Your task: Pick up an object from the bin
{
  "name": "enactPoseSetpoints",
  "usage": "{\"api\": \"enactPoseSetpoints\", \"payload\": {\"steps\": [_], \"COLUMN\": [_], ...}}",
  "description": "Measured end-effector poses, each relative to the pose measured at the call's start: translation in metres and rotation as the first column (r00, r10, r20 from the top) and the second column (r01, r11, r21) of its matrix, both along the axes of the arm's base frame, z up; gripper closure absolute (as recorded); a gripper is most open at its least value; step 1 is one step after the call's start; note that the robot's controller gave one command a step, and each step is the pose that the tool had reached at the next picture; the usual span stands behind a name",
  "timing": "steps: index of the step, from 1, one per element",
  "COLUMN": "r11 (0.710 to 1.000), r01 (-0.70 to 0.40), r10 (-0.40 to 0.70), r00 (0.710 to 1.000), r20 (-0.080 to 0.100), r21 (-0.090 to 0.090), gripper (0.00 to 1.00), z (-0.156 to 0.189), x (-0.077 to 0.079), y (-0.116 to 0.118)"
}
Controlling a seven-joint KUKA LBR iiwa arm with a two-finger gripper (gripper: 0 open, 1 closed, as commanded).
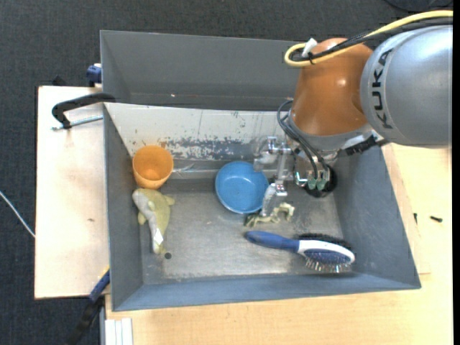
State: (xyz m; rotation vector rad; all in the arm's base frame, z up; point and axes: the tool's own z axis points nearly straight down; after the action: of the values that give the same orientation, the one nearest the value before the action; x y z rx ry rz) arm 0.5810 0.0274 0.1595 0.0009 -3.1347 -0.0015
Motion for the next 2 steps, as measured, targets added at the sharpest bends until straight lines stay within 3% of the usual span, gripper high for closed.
{"api": "enactPoseSetpoints", "payload": {"steps": [1,2], "r11": [0.997,0.997], "r01": [0.083,0.077], "r10": [-0.083,-0.077], "r00": [0.996,0.997], "r20": [0.025,0.021], "r21": [0.005,0.004], "gripper": [0.0,1.0], "z": [-0.0782,-0.0767], "x": [-0.0137,-0.0146], "y": [-0.0117,-0.0107]}}
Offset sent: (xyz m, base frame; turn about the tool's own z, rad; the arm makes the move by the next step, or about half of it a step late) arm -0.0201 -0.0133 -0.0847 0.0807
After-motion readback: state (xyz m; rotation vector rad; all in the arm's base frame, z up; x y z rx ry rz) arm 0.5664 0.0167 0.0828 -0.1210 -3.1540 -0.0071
